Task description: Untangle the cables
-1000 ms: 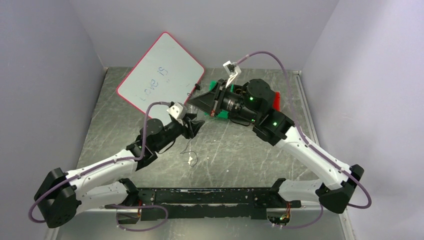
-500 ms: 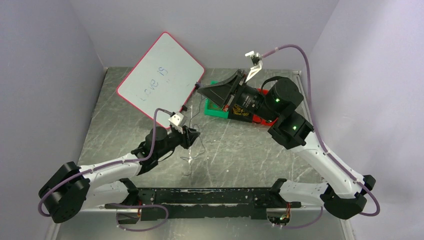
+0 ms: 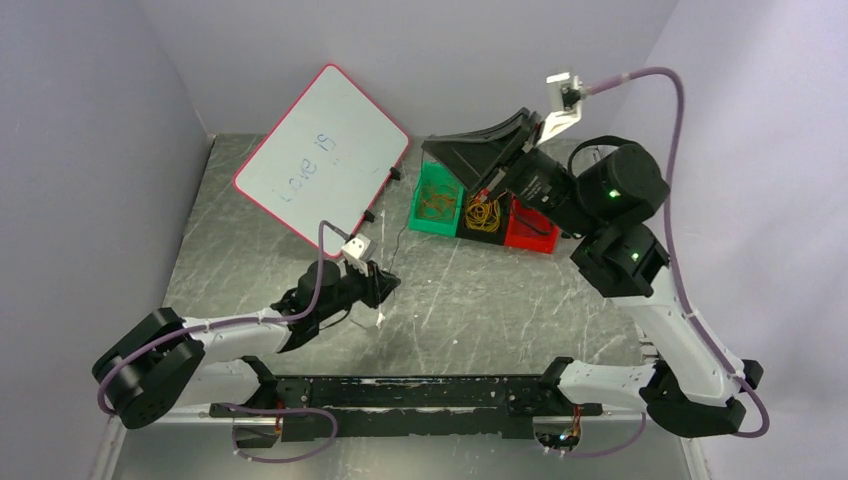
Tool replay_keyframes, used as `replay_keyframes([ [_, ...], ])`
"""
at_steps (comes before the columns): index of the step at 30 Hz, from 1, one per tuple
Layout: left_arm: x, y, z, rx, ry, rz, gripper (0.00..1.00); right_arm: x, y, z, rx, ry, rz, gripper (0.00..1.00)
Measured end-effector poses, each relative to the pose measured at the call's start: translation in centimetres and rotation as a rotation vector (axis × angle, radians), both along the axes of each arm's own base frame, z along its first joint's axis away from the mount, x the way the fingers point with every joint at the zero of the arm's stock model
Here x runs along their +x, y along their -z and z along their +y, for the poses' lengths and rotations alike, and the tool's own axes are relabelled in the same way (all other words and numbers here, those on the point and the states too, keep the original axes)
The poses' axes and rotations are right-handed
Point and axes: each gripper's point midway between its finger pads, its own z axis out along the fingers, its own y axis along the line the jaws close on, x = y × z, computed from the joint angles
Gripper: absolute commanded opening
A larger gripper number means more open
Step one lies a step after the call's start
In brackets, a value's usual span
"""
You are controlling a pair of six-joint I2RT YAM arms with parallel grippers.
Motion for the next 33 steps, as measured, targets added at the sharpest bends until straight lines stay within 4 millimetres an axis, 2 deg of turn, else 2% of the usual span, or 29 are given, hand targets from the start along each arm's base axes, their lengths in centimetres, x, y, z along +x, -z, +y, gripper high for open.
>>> replay_keyframes([
  [7, -1.3, 2.6, 0.7, 0.004, 0.002, 0.08, 0.22, 0.1, -3.6, -3.0, 0.025, 0.129, -0.094, 0.0],
  [16, -2.1, 4.4, 1.2, 0.009, 0.001, 0.128, 0.2, -0.1, -7.6, -7.7, 0.058, 0.31, -0.199, 0.0],
  [21, -3.1, 6.2, 2.0, 0.031, -0.003, 0.172, 0.19, -0.9, -8.9, -10.6, 0.086, 0.395, -0.233, 0.0],
  [25, -3.4, 6.7, 2.3, 0.032, -0.008, 0.19, 0.2, -1.3, -9.5, -12.5, 0.105, 0.45, -0.243, 0.0],
  [27, -3.4, 6.5, 2.3, 0.025, -0.008, 0.186, 0.26, -1.2, -9.5, -12.9, 0.105, 0.469, -0.241, 0.0],
  [29, -3.4, 5.9, 2.2, 0.014, -0.008, 0.176, 0.37, -0.9, -9.1, -13.0, 0.091, 0.486, -0.23, 0.0],
  [31, -3.4, 5.3, 2.3, 0.001, -0.009, 0.164, 0.5, -0.2, -8.1, -12.8, 0.056, 0.501, -0.205, 0.0],
  [33, -3.4, 4.4, 2.3, -0.015, -0.009, 0.148, 0.59, 0.7, -7.0, -12.3, 0.017, 0.514, -0.178, 0.0],
])
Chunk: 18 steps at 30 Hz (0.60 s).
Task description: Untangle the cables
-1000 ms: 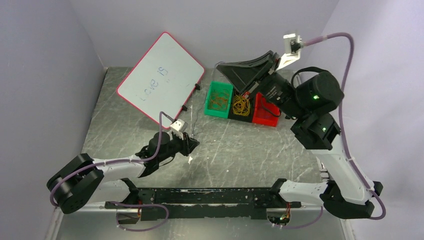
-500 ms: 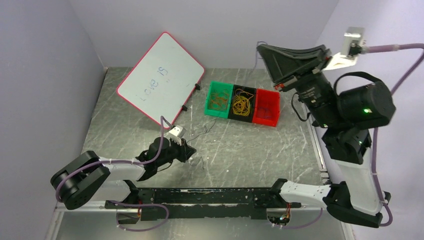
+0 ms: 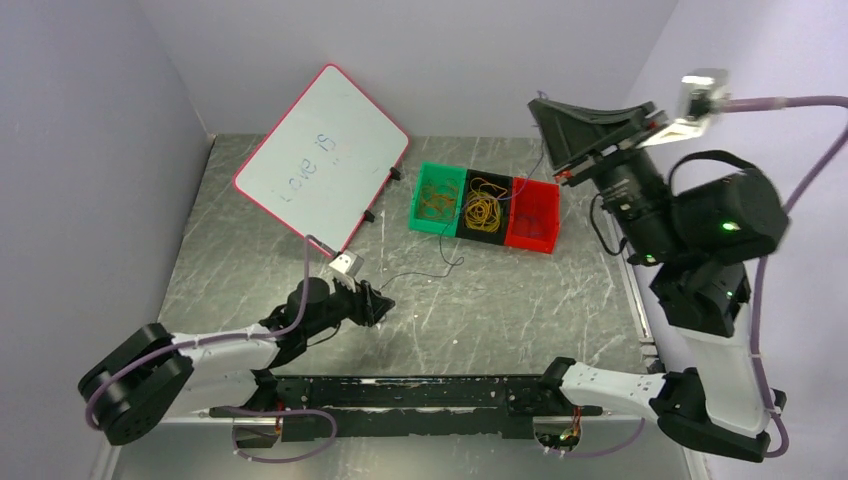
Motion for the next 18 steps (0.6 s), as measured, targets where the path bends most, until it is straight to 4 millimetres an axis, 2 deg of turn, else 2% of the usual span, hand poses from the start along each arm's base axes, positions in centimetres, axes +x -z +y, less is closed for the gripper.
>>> replay_keyframes([
  [4, -0.1, -2.0, 0.1, -0.032, 0.004, -0.038, 0.75, 2.5, 4.7, 1.6, -0.094, 0.045, 0.113, 0.0],
  [9, -0.7, -4.9, -0.1, -0.074, 0.041, -0.085, 0.78, 5.2, 12.7, 4.2, -0.236, 0.062, 0.272, 0.0],
  [12, -1.1, -6.6, -0.4, -0.097, 0.071, -0.114, 0.78, 6.0, 16.2, 5.3, -0.287, 0.054, 0.339, 0.0],
  [15, -1.2, -7.8, -0.5, -0.105, 0.085, -0.13, 0.76, 6.3, 18.2, 6.1, -0.31, 0.039, 0.38, 0.0],
  [18, -1.0, -8.5, 0.0, -0.1, 0.057, -0.128, 0.75, 6.3, 19.1, 6.6, -0.314, 0.024, 0.4, 0.0],
])
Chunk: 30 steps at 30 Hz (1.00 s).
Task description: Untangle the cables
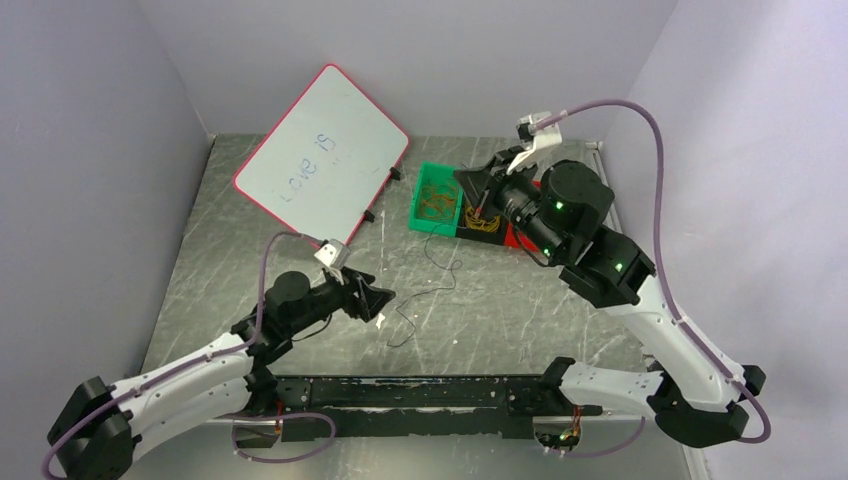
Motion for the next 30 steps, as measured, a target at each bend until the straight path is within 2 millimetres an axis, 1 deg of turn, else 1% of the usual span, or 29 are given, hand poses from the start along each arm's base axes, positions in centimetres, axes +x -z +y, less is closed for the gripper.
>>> replay_keyframes([
  [2, 0.5, -0.5, 0.8, 0.002, -0.055, 0.005, 0.75, -0.1, 0.8, 0.4, 0.003, -0.016, 0.017, 0.0],
  [4, 1.1, -1.1, 1.6, 0.0, -0.117, 0.009, 0.75, -0.2, 2.1, 1.1, 0.009, -0.038, 0.044, 0.0],
  [7, 1.8, -2.3, 3.2, -0.008, -0.212, 0.01, 0.75, -0.7, 5.6, 2.8, 0.001, -0.112, 0.118, 0.0],
  [11, 2.1, -3.6, 4.9, -0.02, -0.301, 0.014, 0.76, -2.0, 10.6, 5.1, -0.019, -0.228, 0.232, 0.0],
  [15, 2.2, -3.8, 5.9, -0.004, -0.348, 0.027, 0.76, -3.6, 14.7, 7.1, -0.04, -0.353, 0.335, 0.0],
  [17, 2.3, -3.7, 6.2, 0.009, -0.361, 0.035, 0.76, -4.4, 16.5, 7.7, -0.051, -0.404, 0.378, 0.01],
  [19, 2.2, -3.5, 6.4, 0.027, -0.371, 0.045, 0.76, -5.2, 18.4, 8.1, -0.072, -0.449, 0.429, 0.04],
  [24, 2.2, -3.0, 6.6, 0.054, -0.379, 0.061, 0.76, -6.5, 22.0, 8.7, -0.154, -0.53, 0.522, 0.1],
  [27, 2.2, -2.6, 6.7, 0.068, -0.379, 0.07, 0.75, -6.8, 24.7, 8.4, -0.227, -0.536, 0.588, 0.12],
  [30, 2.3, -2.2, 6.6, 0.079, -0.379, 0.078, 0.75, -7.7, 27.9, 7.3, -0.31, -0.528, 0.676, 0.21],
])
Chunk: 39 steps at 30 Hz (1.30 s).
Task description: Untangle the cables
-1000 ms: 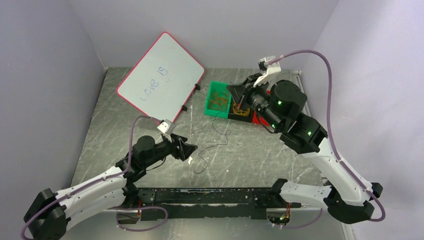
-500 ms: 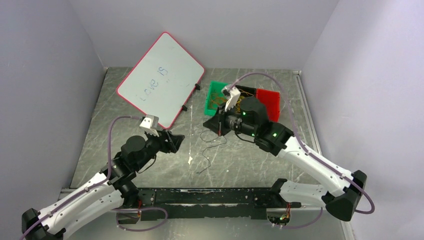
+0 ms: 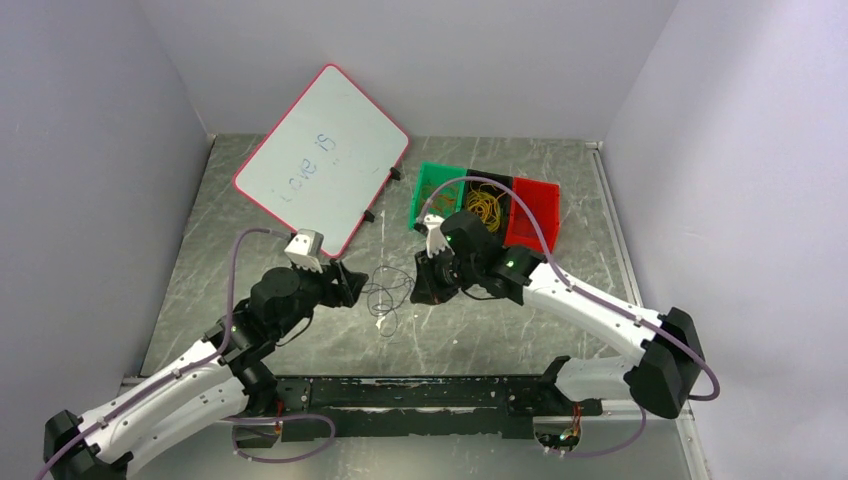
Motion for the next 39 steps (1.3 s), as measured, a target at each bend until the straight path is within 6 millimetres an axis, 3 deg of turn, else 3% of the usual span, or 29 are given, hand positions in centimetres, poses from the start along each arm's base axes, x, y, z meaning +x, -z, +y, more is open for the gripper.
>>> replay_keyframes([
  [3, 0.1, 0.5, -0.1, 0.012, 0.0, 0.012, 0.74, -0.5, 1.6, -0.6, -0.054, -0.013, 0.037, 0.28],
  [13, 0.2, 0.7, 0.3, 0.021, -0.021, 0.018, 0.75, -1.2, 3.5, 0.3, -0.084, -0.083, 0.071, 0.48],
  [21, 0.1, 0.2, 0.8, 0.014, -0.041, 0.008, 0.74, 1.4, 4.0, 1.2, -0.057, -0.024, -0.057, 0.73],
  [25, 0.0, -0.2, 1.4, 0.016, -0.058, 0.003, 0.75, 2.9, 4.1, 2.5, -0.029, -0.014, -0.104, 0.75],
  [28, 0.0, -1.0, 1.9, 0.009, -0.075, -0.01, 0.75, 3.6, 5.8, 3.0, -0.056, -0.037, -0.123, 0.88],
  [33, -0.2, -1.9, 2.8, 0.006, -0.107, -0.023, 0.74, 4.4, 9.1, 3.1, -0.145, -0.109, -0.155, 0.92],
  [34, -0.2, -1.9, 2.9, 0.008, -0.111, -0.023, 0.74, 4.6, 9.4, 3.2, -0.155, -0.121, -0.16, 0.92],
  [35, -0.2, -1.9, 3.1, 0.011, -0.117, -0.021, 0.74, 4.8, 9.8, 3.4, -0.164, -0.135, -0.168, 0.99],
  [39, -0.3, -1.2, 3.5, 0.037, -0.131, 0.001, 0.74, 5.9, 9.7, 4.5, -0.176, -0.174, -0.217, 1.0],
])
